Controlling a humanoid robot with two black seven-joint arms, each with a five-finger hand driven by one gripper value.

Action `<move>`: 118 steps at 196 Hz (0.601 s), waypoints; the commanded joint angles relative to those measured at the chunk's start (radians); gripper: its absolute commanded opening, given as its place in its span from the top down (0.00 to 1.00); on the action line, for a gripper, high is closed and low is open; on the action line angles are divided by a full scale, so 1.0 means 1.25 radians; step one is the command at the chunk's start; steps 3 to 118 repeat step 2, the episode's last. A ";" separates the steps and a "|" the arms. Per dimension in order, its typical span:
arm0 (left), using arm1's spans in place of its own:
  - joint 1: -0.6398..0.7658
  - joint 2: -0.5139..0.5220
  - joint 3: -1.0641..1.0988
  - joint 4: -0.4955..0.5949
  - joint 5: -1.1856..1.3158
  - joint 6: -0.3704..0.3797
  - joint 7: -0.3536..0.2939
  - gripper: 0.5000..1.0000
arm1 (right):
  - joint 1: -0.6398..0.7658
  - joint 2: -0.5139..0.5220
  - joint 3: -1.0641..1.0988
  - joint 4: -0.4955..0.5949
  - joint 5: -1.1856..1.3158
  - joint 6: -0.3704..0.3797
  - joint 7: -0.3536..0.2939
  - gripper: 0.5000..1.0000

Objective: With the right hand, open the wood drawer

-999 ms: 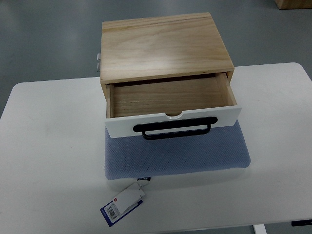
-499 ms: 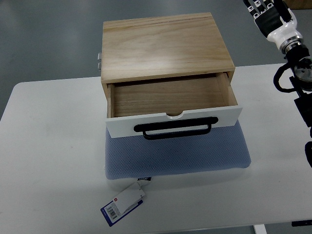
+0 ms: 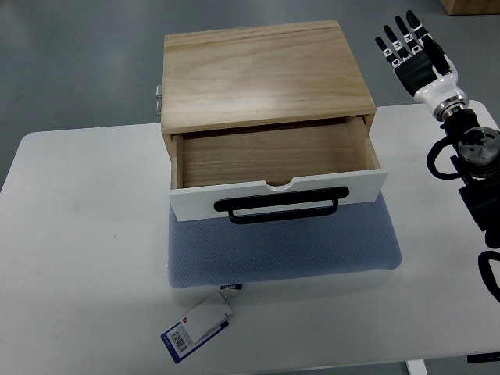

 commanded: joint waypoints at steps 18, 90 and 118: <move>0.000 0.000 0.000 0.000 0.000 0.000 0.000 0.00 | -0.001 0.001 0.000 -0.001 0.000 0.000 0.005 0.11; 0.000 0.000 0.000 0.000 0.000 0.000 0.000 0.00 | -0.001 0.001 0.000 -0.001 0.000 0.000 0.005 0.11; 0.000 0.000 0.000 0.000 0.000 0.000 0.000 0.00 | -0.001 0.001 0.000 -0.001 0.000 0.000 0.005 0.11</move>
